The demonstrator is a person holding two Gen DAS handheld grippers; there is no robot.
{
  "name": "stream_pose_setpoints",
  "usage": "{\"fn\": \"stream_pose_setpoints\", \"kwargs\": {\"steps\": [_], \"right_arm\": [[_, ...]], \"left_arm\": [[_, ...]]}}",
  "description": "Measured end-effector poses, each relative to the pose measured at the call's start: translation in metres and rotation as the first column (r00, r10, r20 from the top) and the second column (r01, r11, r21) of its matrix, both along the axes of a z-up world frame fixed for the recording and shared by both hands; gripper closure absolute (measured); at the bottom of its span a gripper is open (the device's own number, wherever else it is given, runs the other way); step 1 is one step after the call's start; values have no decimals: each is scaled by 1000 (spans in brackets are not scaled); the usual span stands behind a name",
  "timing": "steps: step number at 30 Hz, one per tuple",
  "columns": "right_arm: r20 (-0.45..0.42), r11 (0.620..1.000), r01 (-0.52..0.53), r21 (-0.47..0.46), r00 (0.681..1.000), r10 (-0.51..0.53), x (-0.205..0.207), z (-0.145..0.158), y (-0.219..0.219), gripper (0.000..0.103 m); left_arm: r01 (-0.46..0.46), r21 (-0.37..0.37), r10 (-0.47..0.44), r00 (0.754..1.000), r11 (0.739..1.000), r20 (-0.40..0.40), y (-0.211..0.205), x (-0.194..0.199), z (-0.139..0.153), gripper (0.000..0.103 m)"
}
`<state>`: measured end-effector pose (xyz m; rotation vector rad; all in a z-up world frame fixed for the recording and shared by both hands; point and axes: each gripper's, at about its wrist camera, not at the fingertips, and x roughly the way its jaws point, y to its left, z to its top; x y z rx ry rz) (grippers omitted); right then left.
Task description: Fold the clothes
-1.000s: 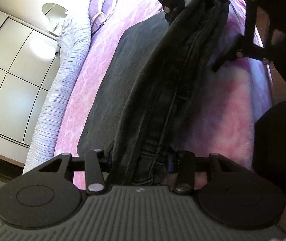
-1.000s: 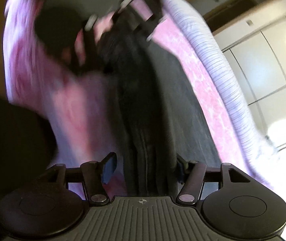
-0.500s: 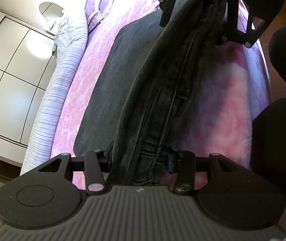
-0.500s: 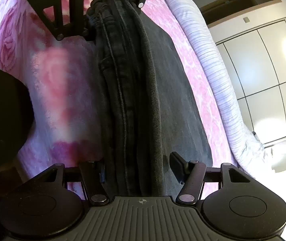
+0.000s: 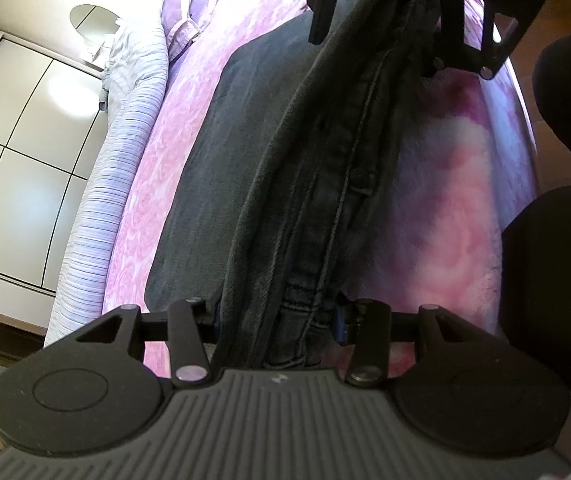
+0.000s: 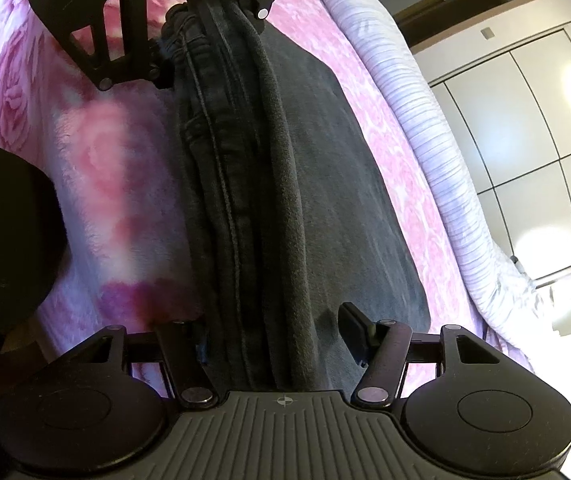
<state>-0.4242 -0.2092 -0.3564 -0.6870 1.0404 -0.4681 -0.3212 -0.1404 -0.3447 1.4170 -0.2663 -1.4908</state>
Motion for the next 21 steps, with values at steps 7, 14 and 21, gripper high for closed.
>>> {"fn": "stream_pose_setpoints", "kwargs": {"steps": [7,14,21], "right_arm": [[66,996,-31,84,997,26,-19,8,-21,70],[143,967,-110,232,987,77,-38,50,-50,79],[60,939,-91,332,995,75,-46,134,-78,81]], "left_arm": [[13,79,-14,1000,997,2,-2,0,11,64],[37,150,-40,999,988,17,-10,-3,43,70],[75,232,-73,997,970,-15,-46,0,132,72]]}}
